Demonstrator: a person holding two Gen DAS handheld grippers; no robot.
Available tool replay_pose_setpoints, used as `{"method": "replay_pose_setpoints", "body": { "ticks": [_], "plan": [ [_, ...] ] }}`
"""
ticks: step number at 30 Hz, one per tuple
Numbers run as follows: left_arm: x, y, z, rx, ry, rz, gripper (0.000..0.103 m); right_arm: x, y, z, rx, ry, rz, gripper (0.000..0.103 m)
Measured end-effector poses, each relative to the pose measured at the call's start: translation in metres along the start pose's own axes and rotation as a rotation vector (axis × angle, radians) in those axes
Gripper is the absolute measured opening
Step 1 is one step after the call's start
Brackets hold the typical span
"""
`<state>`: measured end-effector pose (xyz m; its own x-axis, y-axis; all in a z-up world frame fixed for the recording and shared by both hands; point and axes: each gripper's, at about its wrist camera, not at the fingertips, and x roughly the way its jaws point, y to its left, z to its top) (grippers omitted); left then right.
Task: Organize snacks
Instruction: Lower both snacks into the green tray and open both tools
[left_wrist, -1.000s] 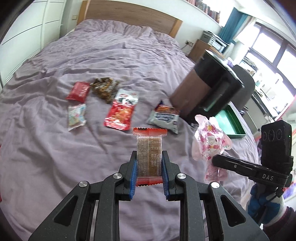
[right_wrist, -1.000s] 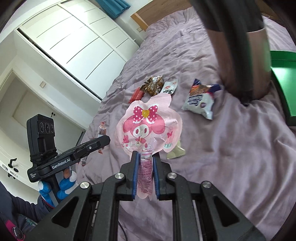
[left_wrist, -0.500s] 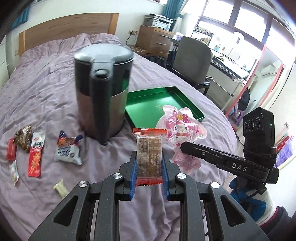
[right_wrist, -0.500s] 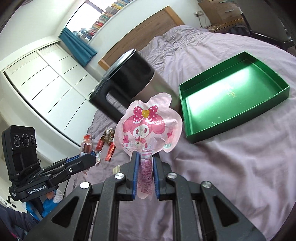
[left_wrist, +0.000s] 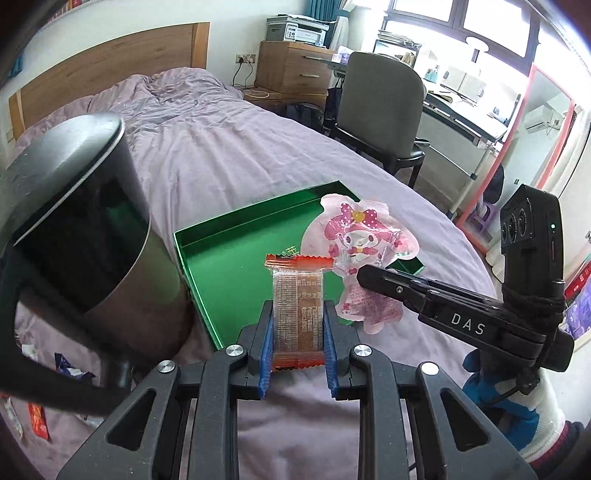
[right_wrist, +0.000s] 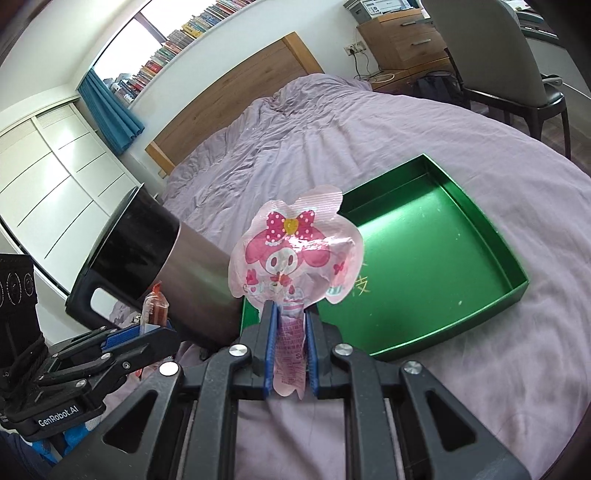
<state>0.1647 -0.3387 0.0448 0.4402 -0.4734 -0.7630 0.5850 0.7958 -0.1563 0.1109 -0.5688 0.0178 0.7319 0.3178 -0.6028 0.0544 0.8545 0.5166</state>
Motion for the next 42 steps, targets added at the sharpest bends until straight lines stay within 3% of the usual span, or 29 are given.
{"method": "replay_pose_setpoints", "body": {
  "ticks": [15, 22, 28, 36, 39, 42],
  "plan": [
    [0.119, 0.0, 0.021, -0.023, 0.125, 0.14, 0.019, 0.074, -0.074, 0.03, 0.051, 0.053, -0.105, 0.053],
    [0.138, 0.004, 0.016, -0.055, 0.164, 0.145, 0.02, 0.087, -0.074, 0.034, 0.018, 0.07, -0.126, 0.053],
    [0.148, 0.007, 0.01, -0.063, 0.191, 0.142, 0.02, 0.093, -0.067, 0.034, -0.032, 0.091, -0.177, 0.06],
    [0.149, 0.006, 0.008, -0.057, 0.191, 0.147, 0.02, 0.095, -0.062, 0.032, -0.068, 0.109, -0.229, 0.061],
    [0.147, 0.006, 0.006, -0.051, 0.189, 0.151, 0.02, 0.094, -0.058, 0.032, -0.082, 0.111, -0.249, 0.07],
    [0.145, 0.004, 0.006, -0.045, 0.185, 0.163, 0.02, 0.092, -0.055, 0.033, -0.087, 0.108, -0.267, 0.087]
  ]
}}
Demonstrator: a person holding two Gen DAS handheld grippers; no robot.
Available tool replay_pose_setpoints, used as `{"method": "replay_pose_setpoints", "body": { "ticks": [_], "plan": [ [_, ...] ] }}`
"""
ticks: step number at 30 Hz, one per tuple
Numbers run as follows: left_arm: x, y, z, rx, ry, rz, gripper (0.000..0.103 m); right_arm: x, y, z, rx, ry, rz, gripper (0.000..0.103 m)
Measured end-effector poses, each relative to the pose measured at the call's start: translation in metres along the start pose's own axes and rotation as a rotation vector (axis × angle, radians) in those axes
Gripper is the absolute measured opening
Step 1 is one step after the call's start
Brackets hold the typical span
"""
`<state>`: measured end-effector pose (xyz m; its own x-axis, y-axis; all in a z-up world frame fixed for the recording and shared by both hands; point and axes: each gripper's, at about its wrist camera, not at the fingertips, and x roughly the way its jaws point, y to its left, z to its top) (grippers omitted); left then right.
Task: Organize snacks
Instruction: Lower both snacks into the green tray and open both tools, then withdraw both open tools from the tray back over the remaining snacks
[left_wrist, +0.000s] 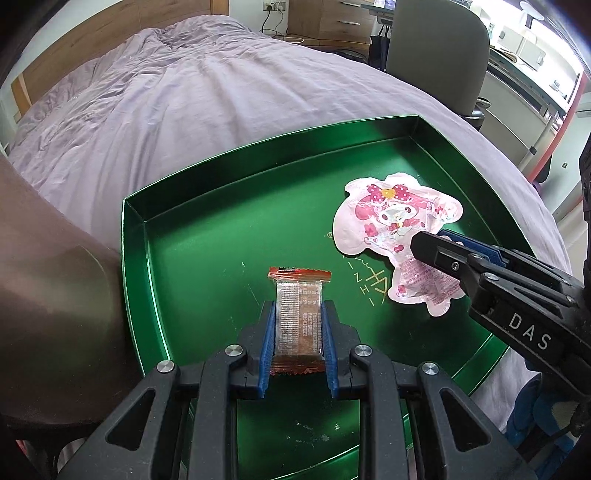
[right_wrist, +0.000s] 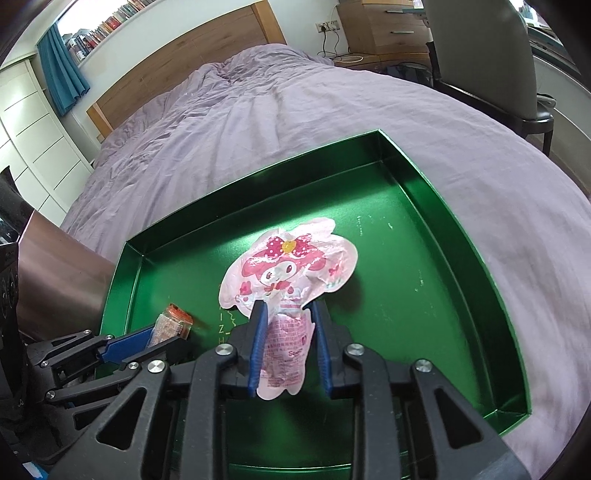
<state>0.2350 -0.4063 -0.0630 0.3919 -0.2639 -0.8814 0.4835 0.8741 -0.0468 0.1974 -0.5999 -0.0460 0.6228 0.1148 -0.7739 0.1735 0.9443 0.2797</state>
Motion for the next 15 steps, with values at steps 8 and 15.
{"method": "replay_pose_setpoints", "body": {
  "ticks": [8, 15],
  "plan": [
    [-0.013, -0.003, -0.002, 0.01, -0.03, 0.014, 0.026, -0.011, 0.006, -0.002, -0.028, -0.011, -0.035, 0.103],
    [-0.035, -0.015, -0.011, 0.048, -0.071, 0.018, 0.03, -0.029, 0.012, -0.006, -0.038, -0.036, -0.036, 0.103]
  ]
}}
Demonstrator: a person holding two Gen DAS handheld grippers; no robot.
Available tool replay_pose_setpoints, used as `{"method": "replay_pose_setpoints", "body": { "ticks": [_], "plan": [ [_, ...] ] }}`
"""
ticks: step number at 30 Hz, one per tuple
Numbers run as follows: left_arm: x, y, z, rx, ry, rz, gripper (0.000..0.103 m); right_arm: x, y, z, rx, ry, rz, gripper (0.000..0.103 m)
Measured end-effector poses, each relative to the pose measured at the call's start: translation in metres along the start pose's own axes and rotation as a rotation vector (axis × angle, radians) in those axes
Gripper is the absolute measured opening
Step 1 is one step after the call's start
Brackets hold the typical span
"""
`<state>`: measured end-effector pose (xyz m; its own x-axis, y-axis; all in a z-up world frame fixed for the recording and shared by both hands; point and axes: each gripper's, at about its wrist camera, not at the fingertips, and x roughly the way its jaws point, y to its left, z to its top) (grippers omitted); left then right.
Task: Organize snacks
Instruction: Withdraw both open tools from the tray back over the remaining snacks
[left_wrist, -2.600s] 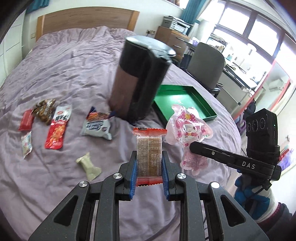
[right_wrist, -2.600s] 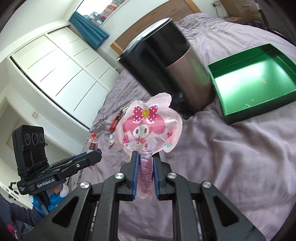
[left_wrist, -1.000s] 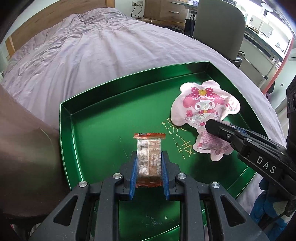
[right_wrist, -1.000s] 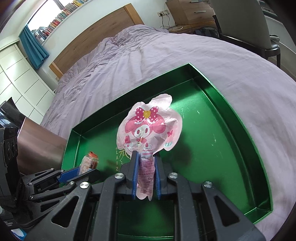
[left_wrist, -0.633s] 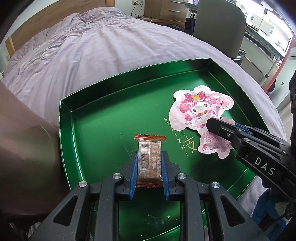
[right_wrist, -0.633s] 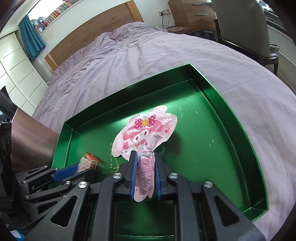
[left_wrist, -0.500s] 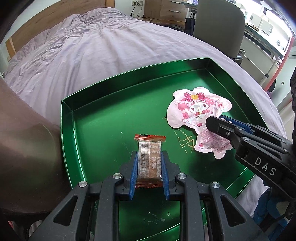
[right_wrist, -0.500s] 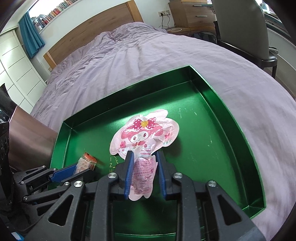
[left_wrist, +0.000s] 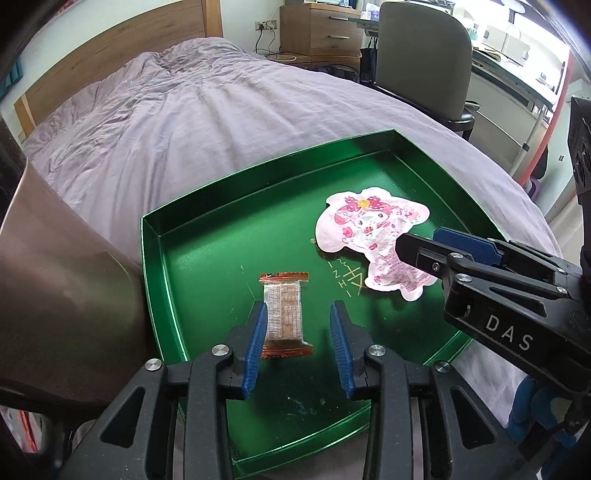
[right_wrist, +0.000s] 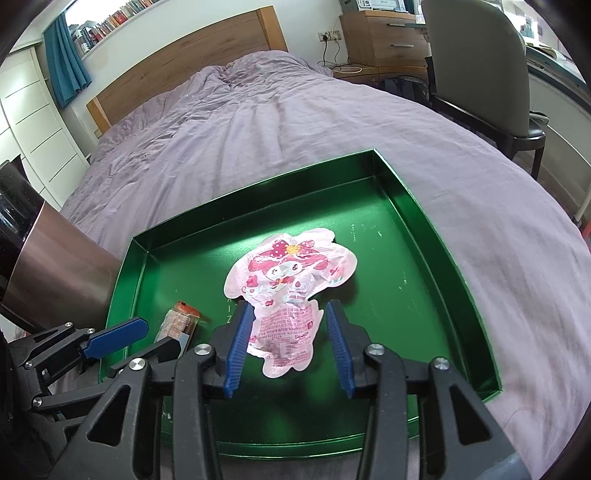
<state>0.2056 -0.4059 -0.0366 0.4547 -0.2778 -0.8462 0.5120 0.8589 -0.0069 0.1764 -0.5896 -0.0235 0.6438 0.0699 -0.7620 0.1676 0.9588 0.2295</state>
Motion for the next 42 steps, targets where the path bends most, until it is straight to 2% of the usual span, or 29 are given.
{"method": "replay_pose_setpoints", "body": {
  "ticks": [13, 25, 30, 33, 42],
  "plan": [
    [-0.068, -0.005, -0.024, 0.048, -0.075, -0.045, 0.036, -0.067, 0.029, -0.01, -0.013, -0.082, 0.025, 0.103],
    [-0.144, 0.033, -0.064, 0.013, -0.167, -0.068, 0.036, -0.128, 0.094, -0.038, -0.075, -0.138, 0.065, 0.103],
    [-0.174, 0.049, -0.087, 0.01, -0.212, -0.045, 0.042, -0.143, 0.119, -0.056, -0.092, -0.136, 0.086, 0.103],
    [-0.186, 0.058, -0.099, 0.006, -0.224, -0.041, 0.046, -0.151, 0.132, -0.066, -0.1, -0.133, 0.093, 0.103],
    [-0.21, 0.086, -0.131, -0.03, -0.236, -0.031, 0.047, -0.165, 0.17, -0.091, -0.136, -0.113, 0.137, 0.103]
  ]
}}
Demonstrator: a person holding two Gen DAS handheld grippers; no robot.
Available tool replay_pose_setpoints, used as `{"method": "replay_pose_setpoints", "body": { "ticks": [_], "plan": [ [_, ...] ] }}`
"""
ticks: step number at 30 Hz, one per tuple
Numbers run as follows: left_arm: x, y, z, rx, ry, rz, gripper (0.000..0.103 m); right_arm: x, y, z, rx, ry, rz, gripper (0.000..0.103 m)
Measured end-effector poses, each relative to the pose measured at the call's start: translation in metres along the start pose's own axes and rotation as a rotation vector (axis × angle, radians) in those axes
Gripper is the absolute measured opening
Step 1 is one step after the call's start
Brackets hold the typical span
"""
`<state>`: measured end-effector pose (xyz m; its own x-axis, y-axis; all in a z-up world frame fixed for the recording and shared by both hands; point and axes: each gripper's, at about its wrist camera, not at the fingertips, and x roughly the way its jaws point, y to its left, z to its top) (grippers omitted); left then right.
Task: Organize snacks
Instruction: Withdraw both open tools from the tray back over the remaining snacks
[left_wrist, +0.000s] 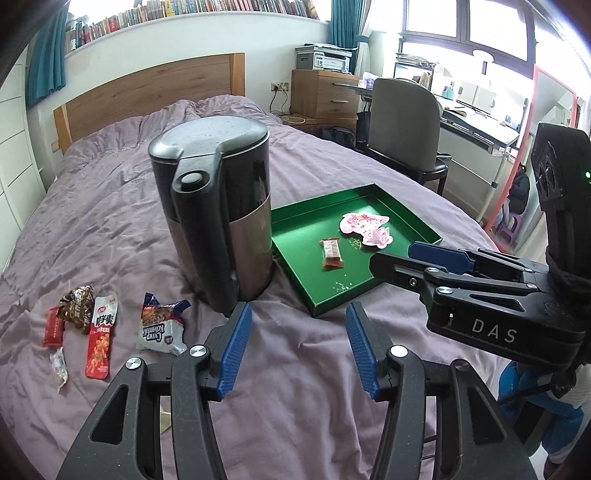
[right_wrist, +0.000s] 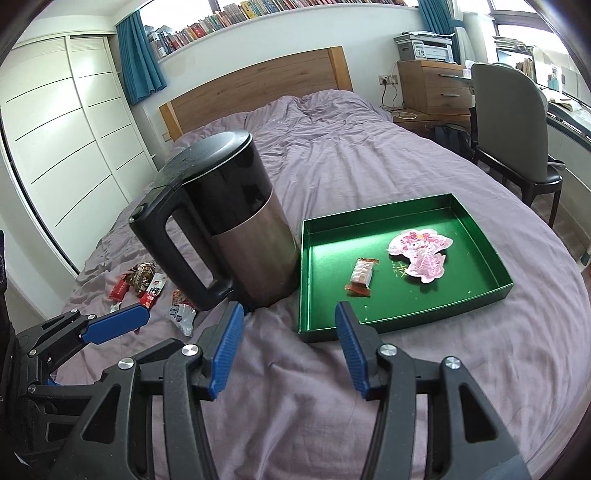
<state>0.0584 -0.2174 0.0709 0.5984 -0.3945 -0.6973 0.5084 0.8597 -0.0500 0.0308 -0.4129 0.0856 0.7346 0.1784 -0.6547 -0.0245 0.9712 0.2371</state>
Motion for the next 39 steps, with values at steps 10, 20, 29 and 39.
{"method": "replay_pose_setpoints", "body": {
  "ticks": [10, 20, 29, 39],
  "plan": [
    [-0.018, 0.076, -0.042, -0.111, 0.032, 0.085, 0.047, 0.014, 0.064, -0.018, -0.071, 0.051, 0.074, 0.103],
    [-0.022, 0.194, -0.109, -0.309, 0.096, 0.251, 0.047, 0.059, 0.137, -0.045, -0.15, 0.154, 0.157, 0.103],
    [-0.035, 0.281, -0.155, -0.483, 0.116, 0.355, 0.047, 0.098, 0.187, -0.067, -0.239, 0.252, 0.187, 0.103],
    [-0.021, 0.337, -0.158, -0.594, 0.117, 0.379, 0.047, 0.14, 0.214, -0.088, -0.307, 0.341, 0.166, 0.103]
  ]
}}
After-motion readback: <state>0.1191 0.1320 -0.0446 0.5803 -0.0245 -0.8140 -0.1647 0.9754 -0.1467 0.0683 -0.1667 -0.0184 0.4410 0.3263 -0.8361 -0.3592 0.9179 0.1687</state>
